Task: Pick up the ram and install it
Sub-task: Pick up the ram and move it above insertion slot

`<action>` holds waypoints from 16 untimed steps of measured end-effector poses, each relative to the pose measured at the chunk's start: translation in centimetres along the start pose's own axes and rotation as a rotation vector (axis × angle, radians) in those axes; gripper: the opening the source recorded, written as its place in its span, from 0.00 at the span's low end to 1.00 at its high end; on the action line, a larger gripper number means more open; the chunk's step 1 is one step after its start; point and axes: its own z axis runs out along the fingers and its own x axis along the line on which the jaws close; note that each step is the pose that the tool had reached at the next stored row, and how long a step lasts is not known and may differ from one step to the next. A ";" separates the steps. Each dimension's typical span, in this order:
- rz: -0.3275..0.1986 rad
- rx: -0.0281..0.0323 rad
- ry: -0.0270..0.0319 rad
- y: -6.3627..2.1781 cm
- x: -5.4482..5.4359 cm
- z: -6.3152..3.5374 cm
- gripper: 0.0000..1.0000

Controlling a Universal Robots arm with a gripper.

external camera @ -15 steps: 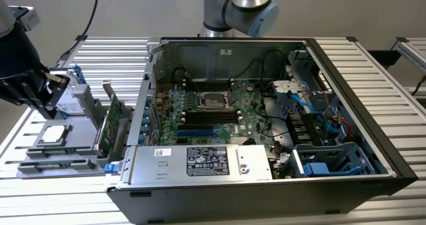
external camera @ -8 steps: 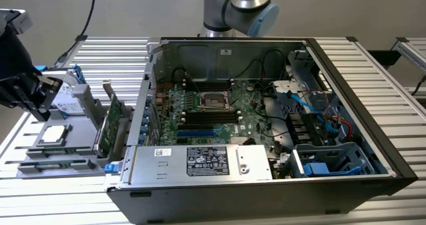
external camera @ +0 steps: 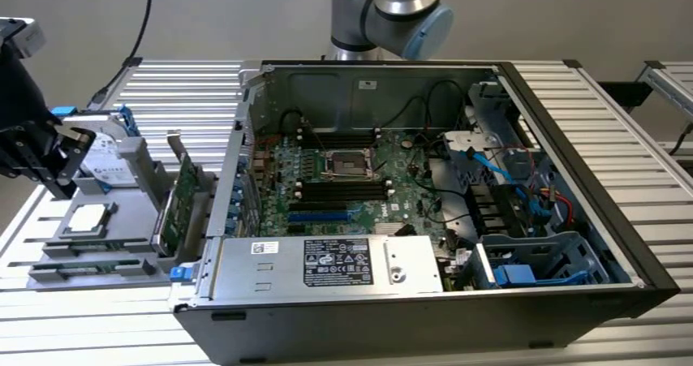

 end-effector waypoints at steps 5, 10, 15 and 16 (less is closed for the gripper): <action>0.000 0.0001 0.0001 -0.01 0.0 0.00 0.12; 0.000 0.0001 0.0001 -0.04 0.0 0.02 0.29; 0.000 0.0000 -0.0016 -0.06 0.1 0.79 0.42; 0.000 0.0000 -0.0016 -0.07 0.1 0.96 0.42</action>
